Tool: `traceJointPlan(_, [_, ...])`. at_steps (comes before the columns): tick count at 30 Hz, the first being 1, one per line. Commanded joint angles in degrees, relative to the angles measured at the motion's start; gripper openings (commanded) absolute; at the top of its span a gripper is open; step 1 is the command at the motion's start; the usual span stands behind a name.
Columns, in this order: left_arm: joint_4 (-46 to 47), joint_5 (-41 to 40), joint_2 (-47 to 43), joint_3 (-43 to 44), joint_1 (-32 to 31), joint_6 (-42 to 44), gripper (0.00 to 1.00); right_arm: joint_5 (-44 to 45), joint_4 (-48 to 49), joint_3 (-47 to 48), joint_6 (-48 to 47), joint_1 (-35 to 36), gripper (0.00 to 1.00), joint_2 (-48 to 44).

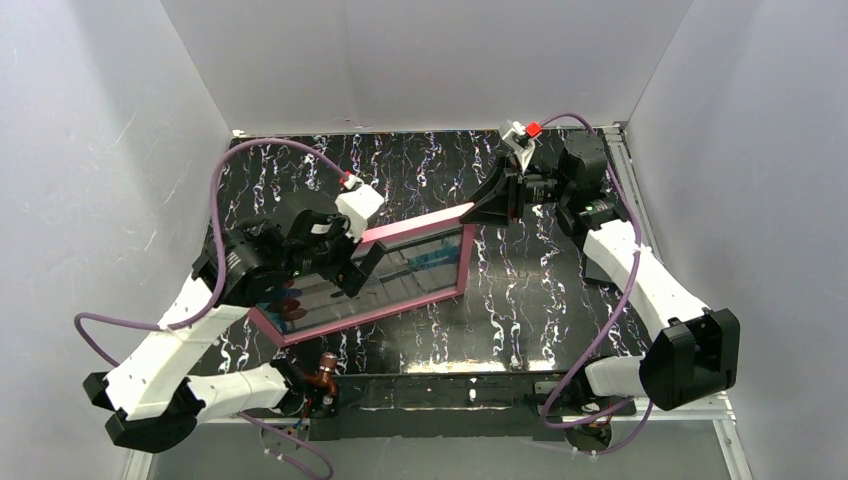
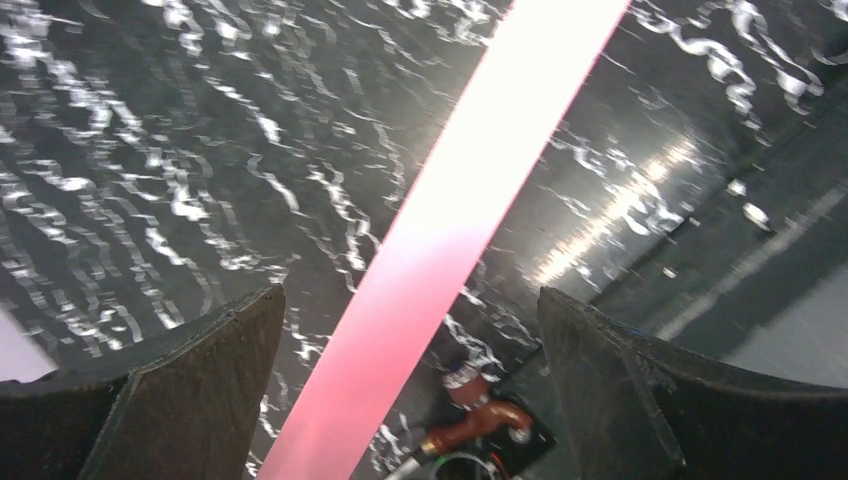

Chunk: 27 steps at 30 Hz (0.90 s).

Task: Put the photo into the frame

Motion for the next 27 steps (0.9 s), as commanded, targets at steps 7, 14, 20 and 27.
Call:
traceJointPlan(7, [15.7,-23.4,-11.8,-10.7,0.3,4.9,0.98,20.0,-11.4,0.2,1.4,0.1,0.01,-2.6])
traceJointPlan(14, [31.6,-28.0,-20.3,-19.4,0.3,8.3,0.98,28.6,-14.4,-1.9,3.6,-0.7,0.01,-1.6])
traceJointPlan(20, [35.2,-28.5,-22.7,-21.8,0.3,10.9,0.98,34.5,-17.6,-2.4,6.4,-3.1,0.01,0.7])
traceJointPlan(27, [26.3,-27.1,-23.0,-23.2,0.3,3.4,0.98,37.1,-16.4,-7.3,12.4,-9.1,0.01,1.2])
